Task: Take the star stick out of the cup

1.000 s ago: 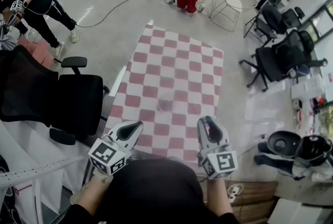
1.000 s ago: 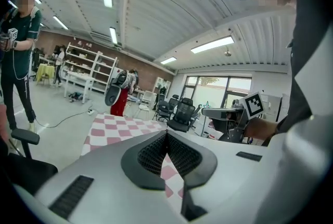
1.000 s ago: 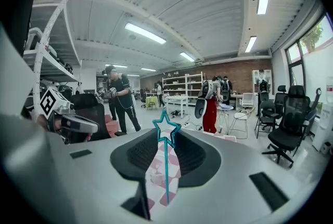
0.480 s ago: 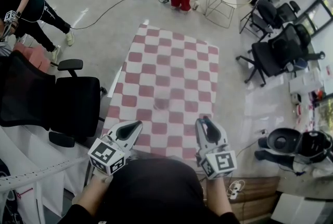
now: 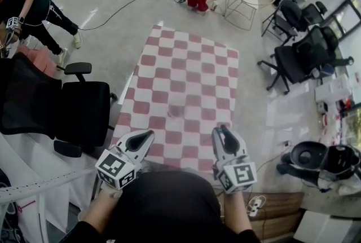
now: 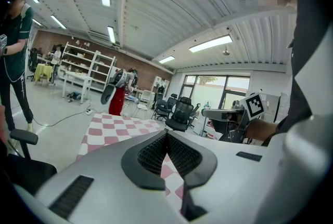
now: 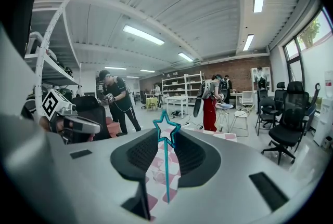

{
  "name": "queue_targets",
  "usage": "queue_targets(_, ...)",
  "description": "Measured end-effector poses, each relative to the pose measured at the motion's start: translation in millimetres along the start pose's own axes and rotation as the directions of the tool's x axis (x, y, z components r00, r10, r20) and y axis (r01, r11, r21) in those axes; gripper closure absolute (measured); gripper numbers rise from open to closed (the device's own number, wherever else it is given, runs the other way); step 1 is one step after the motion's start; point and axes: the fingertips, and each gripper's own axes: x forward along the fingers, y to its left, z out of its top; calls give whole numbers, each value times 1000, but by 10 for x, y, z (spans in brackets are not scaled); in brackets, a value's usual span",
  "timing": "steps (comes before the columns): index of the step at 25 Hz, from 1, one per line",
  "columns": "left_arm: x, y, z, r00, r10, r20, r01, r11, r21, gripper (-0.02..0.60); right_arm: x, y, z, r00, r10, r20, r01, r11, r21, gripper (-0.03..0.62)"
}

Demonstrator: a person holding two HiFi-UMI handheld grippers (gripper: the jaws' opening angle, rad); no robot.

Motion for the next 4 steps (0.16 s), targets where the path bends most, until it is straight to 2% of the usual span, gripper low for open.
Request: queue_targets(4, -18, 0, 17, 1000, 5, 7, -5, 1000, 1, 541, -1, 24, -15, 1000, 9, -3, -9, 1000, -12, 490)
